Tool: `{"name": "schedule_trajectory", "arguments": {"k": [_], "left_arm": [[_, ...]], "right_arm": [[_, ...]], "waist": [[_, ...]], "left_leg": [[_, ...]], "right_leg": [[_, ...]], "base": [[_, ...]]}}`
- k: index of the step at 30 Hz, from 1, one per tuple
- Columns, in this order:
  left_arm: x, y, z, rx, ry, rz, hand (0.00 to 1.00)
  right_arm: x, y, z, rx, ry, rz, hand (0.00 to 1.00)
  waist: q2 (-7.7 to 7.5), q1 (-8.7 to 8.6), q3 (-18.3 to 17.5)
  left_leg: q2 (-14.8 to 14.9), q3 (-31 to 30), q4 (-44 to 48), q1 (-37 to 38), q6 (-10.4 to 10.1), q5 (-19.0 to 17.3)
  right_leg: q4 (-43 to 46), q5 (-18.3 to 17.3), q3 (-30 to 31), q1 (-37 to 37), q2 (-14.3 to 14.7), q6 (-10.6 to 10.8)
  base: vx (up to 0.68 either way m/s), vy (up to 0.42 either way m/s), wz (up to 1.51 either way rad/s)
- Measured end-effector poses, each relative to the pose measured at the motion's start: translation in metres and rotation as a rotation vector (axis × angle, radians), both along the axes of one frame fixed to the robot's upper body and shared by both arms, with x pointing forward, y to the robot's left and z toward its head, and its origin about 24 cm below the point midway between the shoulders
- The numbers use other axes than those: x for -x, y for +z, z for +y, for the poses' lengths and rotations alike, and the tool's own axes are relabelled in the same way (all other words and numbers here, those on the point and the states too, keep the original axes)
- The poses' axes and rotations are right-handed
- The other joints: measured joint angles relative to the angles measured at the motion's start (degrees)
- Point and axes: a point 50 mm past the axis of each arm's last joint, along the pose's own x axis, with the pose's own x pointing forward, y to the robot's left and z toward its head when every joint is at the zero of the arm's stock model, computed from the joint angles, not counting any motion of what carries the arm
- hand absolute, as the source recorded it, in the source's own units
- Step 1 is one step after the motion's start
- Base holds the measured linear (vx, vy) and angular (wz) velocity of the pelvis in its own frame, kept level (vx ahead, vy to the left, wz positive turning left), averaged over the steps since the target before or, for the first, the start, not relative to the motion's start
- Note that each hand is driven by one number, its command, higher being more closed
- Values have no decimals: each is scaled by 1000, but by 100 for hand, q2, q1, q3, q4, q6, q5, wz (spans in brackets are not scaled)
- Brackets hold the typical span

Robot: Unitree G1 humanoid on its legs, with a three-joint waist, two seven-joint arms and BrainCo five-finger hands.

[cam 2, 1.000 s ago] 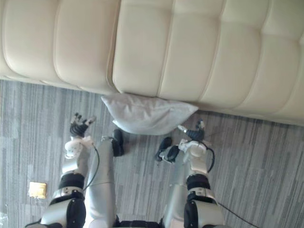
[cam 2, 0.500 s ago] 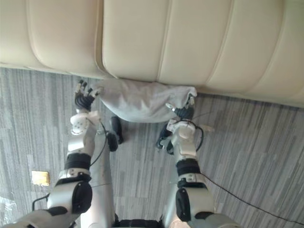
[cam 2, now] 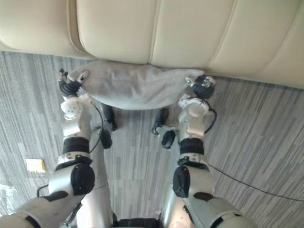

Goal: Pick up cushions and gather them together orderly.

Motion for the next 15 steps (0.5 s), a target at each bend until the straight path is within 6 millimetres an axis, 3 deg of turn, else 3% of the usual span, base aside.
{"name": "schedule_trajectory", "arguments": {"k": [3, 4, 9, 15], "left_arm": [[-7, 7, -14, 4, -51, -4, 0], [-9, 8, -21, -6, -73, -1, 100], [-13, 5, -43, 68, -190, -21, 100], [-15, 0, -44, 206, -251, -32, 100]], "right_arm": [[-8, 13, -6, -8, 3, 9, 0], [-9, 14, -7, -9, 2, 12, 100], [-14, 12, -10, 24, 32, 54, 100], [-18, 18, -9, -10, 99, 29, 100]], "waist": [[23, 10, 13], [23, 20, 13], [24, 23, 13], [44, 2, 24]], "left_leg": [[-53, -61, -138, -84, -3, 136], [-65, -79, -138, -92, -2, 142], [-114, -127, -139, -161, 30, 192], [-154, -151, -103, -221, 57, 249]], "right_leg": [[-102, 70, -63, -33, 23, -21], [-90, 70, -61, -33, 22, -21], [-68, 69, -57, -55, 19, -20], [78, 73, -3, -155, -27, -27]], "base": [[-27, 12, 11], [-23, 7, 13], [-32, 2, 7], [-37, -13, 4]]}}
